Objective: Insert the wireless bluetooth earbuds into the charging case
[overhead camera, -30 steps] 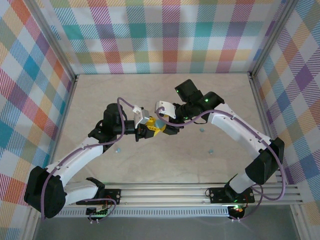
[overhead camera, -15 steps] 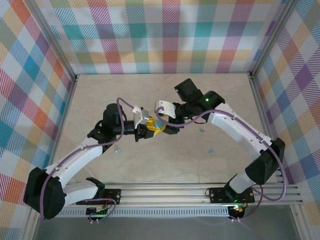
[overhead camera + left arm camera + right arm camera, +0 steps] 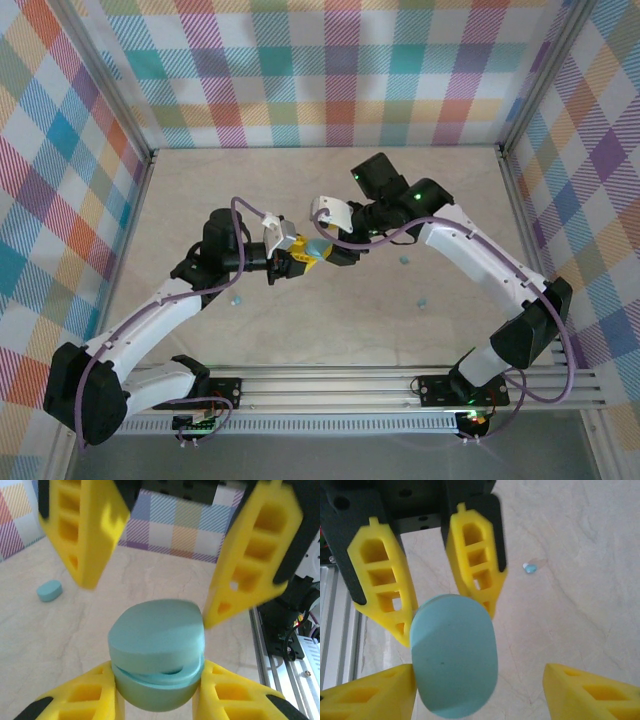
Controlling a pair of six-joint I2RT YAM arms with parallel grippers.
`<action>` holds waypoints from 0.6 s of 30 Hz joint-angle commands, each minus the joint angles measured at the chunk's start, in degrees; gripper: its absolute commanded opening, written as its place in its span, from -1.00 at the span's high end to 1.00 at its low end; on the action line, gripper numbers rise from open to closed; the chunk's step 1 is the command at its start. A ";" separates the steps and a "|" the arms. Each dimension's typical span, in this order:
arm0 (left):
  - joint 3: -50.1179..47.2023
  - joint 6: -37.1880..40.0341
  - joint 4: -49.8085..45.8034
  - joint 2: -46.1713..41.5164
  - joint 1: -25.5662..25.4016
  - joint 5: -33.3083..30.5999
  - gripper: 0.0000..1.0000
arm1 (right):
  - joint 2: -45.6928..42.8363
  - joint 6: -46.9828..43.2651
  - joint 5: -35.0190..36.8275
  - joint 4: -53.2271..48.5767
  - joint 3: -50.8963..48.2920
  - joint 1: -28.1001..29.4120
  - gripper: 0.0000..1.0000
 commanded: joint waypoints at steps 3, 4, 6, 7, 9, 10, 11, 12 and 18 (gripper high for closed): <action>-0.80 1.48 -2.60 -1.32 -0.47 4.46 0.93 | 0.04 2.88 3.02 4.02 2.50 -2.51 -0.33; -0.86 1.31 -2.37 -1.23 -0.47 4.51 0.93 | 0.00 3.40 3.05 4.25 2.40 -2.68 -0.33; -0.80 0.92 -2.02 -1.02 -0.47 4.48 0.93 | 0.13 4.00 2.88 4.43 2.39 -2.89 -0.33; -0.73 0.51 -1.80 -0.94 -0.47 4.51 0.93 | 0.26 4.14 2.78 4.43 2.40 -2.88 -0.33; -0.45 -0.15 -1.49 -0.56 -0.47 4.73 0.92 | 0.60 4.60 2.76 4.38 2.22 -2.88 -0.33; -0.31 -0.54 -1.32 -0.46 -0.47 4.78 0.92 | 0.78 4.84 2.71 4.34 2.22 -2.88 -0.33; -0.11 -0.91 -1.28 -0.28 -0.47 4.85 0.91 | 0.99 5.18 2.69 4.44 2.26 -2.92 -0.33; -0.01 -1.18 -1.23 -0.13 -0.47 4.71 0.91 | 1.00 5.60 2.78 4.70 2.13 -2.89 -0.33; 1.45 -5.70 -3.56 1.69 -0.21 -2.80 0.92 | -2.43 11.39 1.78 11.41 -1.10 -3.76 -0.36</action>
